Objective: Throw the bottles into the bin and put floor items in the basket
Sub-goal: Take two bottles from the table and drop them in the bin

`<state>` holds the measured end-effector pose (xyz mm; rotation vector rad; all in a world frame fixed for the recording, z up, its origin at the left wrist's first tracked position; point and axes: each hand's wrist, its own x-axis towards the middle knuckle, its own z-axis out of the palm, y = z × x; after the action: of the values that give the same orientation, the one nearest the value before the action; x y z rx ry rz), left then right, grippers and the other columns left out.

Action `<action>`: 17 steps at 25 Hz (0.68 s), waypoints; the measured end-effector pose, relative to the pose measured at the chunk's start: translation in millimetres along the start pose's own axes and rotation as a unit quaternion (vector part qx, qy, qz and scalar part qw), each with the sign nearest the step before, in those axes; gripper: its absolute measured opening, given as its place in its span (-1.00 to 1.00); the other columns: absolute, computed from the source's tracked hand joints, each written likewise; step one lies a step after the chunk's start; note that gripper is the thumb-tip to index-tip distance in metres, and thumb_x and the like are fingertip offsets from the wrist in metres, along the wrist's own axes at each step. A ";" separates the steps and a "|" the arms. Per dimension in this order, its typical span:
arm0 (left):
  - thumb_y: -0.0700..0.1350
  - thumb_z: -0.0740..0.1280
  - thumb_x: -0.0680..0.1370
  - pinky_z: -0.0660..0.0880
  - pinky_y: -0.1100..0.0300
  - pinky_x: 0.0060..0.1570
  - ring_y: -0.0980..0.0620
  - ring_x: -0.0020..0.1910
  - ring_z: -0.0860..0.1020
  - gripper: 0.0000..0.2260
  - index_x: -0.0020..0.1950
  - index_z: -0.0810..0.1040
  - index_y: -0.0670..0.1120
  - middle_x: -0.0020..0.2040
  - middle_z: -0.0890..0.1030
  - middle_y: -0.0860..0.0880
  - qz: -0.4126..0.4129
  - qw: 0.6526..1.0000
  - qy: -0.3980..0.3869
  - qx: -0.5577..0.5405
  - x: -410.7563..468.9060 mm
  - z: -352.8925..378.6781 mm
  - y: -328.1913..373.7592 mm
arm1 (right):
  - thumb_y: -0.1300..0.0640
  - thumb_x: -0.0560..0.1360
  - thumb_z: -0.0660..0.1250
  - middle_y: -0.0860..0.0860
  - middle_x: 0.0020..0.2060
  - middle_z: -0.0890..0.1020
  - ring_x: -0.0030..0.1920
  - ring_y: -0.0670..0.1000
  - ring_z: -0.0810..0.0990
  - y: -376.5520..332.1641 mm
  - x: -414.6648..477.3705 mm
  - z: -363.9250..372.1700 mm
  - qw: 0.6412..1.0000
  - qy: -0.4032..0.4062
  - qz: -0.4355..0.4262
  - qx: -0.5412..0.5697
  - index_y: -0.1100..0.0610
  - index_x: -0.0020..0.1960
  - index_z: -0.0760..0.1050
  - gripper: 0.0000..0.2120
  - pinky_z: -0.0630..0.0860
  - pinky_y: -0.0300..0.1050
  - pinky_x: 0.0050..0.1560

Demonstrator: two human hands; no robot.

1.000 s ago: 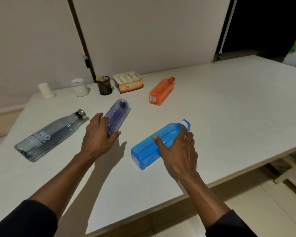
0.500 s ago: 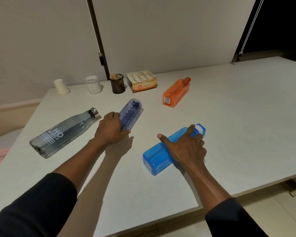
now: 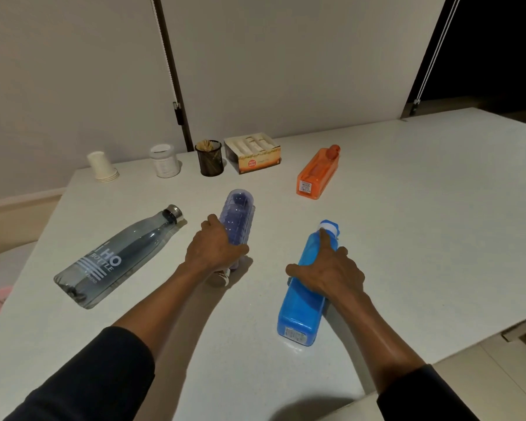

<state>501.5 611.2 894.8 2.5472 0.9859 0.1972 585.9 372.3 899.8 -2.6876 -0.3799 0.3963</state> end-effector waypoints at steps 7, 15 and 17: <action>0.16 0.59 0.44 0.54 0.16 -0.08 -0.05 0.01 0.62 -0.27 0.48 0.35 -0.04 0.22 0.59 0.00 -0.023 0.986 0.026 -0.165 -60.2 -16.5 -26.1 | -0.24 0.52 0.30 0.03 0.02 0.39 -0.11 0.07 0.46 -19.2 -33.3 5.3 0.994 0.067 -0.087 -0.002 -0.12 0.62 0.02 -0.21 0.37 -0.03 -0.08; 0.23 0.48 0.22 0.60 0.09 -0.07 -0.02 -0.06 0.66 -0.18 0.47 0.43 0.06 0.10 0.61 0.11 -0.092 0.971 0.146 -0.164 -170.5 -48.9 -34.0 | -0.22 0.57 0.24 0.05 0.14 0.42 -0.09 0.05 0.46 -30.7 -76.2 -6.4 0.970 0.077 -0.231 -0.011 -0.18 0.59 0.09 -0.34 0.48 -0.01 -0.02; 0.25 0.47 0.20 0.60 0.09 -0.08 -0.01 -0.07 0.65 -0.17 0.46 0.45 0.07 0.12 0.64 0.10 -0.112 0.965 0.173 -0.162 -200.3 -51.3 -32.6 | -0.23 0.56 0.24 0.04 0.17 0.42 -0.07 0.08 0.50 -28.7 -89.3 -9.7 0.961 0.069 -0.266 -0.001 -0.20 0.59 0.08 -0.35 0.50 0.01 -0.02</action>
<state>319.3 514.8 930.5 2.1243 1.2432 0.6960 500.7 366.0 939.8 -2.4595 -1.0226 0.0478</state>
